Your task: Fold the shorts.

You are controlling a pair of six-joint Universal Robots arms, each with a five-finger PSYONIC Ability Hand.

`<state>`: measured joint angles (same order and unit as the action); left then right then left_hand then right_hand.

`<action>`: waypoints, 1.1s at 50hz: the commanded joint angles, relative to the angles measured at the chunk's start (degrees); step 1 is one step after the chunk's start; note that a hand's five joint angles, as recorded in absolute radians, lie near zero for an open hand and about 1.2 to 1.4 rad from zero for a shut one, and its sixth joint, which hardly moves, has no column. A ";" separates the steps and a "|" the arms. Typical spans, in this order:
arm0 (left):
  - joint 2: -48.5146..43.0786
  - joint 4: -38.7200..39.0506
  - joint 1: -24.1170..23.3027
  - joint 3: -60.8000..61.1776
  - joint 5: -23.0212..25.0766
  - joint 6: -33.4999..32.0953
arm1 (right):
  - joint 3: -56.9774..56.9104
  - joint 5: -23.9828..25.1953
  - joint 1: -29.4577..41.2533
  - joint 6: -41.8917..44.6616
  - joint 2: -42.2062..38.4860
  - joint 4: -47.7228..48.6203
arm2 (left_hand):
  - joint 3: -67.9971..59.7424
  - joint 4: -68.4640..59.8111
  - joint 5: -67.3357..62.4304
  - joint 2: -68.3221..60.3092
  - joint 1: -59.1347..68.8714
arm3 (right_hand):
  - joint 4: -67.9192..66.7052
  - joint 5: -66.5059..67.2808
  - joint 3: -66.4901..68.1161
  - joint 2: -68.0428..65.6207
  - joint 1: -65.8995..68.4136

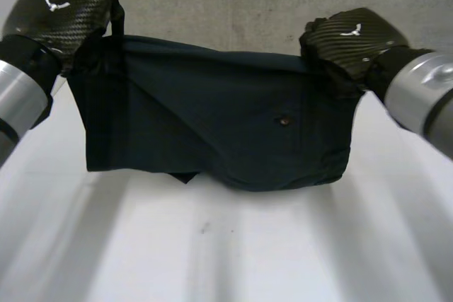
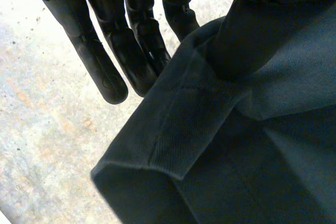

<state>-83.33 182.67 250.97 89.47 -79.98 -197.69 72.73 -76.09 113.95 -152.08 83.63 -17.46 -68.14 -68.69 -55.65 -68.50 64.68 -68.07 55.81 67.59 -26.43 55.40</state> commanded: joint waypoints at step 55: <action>-35.31 29.05 -5.49 -14.08 -12.31 -10.35 | -11.66 -3.89 -0.49 0.29 -30.17 30.23 | -11.86 -11.31 -14.35 -11.50 15.32 | -11.93 14.19 12.41 -53.57 24.60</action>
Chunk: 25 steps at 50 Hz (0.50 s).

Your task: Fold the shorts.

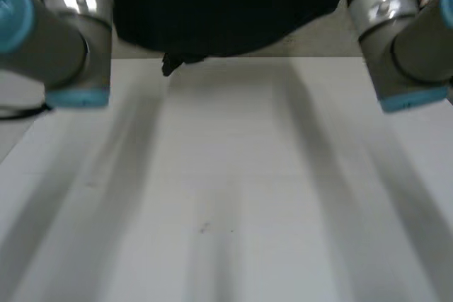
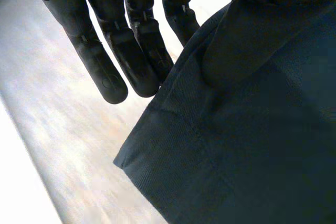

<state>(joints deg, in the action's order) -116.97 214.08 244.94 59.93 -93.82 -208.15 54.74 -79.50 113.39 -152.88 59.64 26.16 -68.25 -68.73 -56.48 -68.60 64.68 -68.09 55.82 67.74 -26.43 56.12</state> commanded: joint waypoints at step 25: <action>5.52 -27.39 -0.70 36.66 2.59 -0.51 | 26.63 1.62 2.89 5.22 0.13 -35.39 | 14.46 14.93 12.68 14.80 -10.89 | -11.91 14.18 12.26 -53.57 23.88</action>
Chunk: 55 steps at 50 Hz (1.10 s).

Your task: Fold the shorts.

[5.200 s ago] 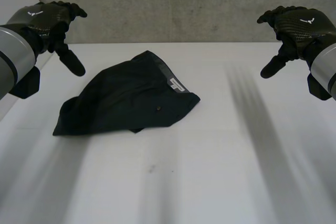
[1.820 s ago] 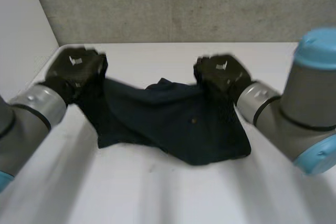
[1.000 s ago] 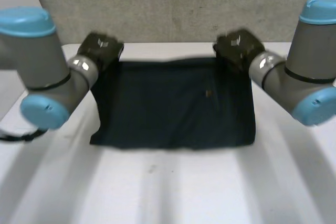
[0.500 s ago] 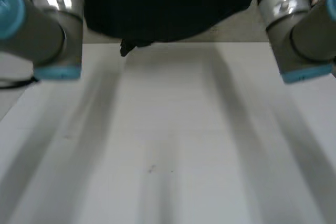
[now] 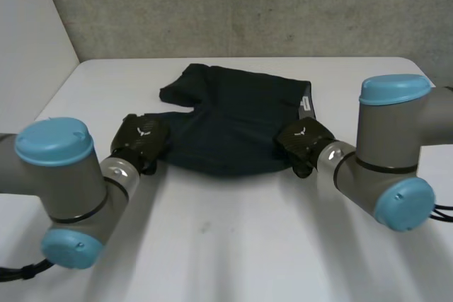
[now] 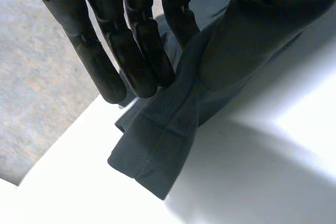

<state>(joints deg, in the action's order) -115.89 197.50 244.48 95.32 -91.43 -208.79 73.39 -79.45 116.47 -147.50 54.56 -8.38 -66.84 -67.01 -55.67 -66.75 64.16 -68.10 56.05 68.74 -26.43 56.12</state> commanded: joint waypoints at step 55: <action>6.38 -5.20 12.16 14.46 12.33 -1.09 | 32.70 10.11 -12.50 -7.54 9.87 25.08 | 32.40 32.58 31.24 32.32 -29.72 | 17.68 -15.62 -18.31 -24.00 -5.69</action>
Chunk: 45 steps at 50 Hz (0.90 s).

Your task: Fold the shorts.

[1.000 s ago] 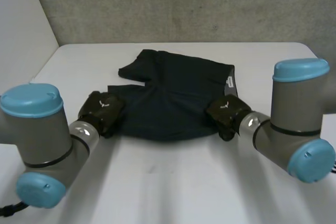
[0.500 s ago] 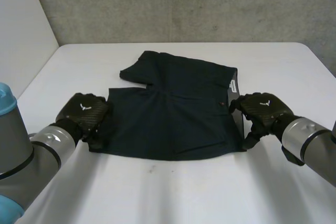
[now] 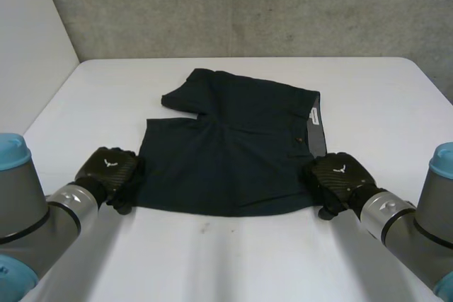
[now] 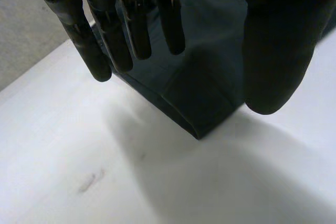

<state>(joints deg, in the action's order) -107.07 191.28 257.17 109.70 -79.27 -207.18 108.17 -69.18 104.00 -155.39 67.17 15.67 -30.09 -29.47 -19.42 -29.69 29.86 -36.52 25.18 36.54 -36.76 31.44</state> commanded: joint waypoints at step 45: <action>15.92 -27.16 -1.50 5.87 -0.36 -5.77 | -6.75 -0.25 -0.99 13.69 8.49 -37.53 | -49.91 -50.53 -50.58 -50.31 50.14 | -43.48 44.82 43.46 -43.24 48.56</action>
<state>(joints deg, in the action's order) -98.94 179.77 255.81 111.59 -79.62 -210.56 101.96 -68.99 103.77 -152.65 73.13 -4.62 -67.95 -68.65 -55.45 -68.36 62.64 -68.15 55.57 67.76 -66.75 54.23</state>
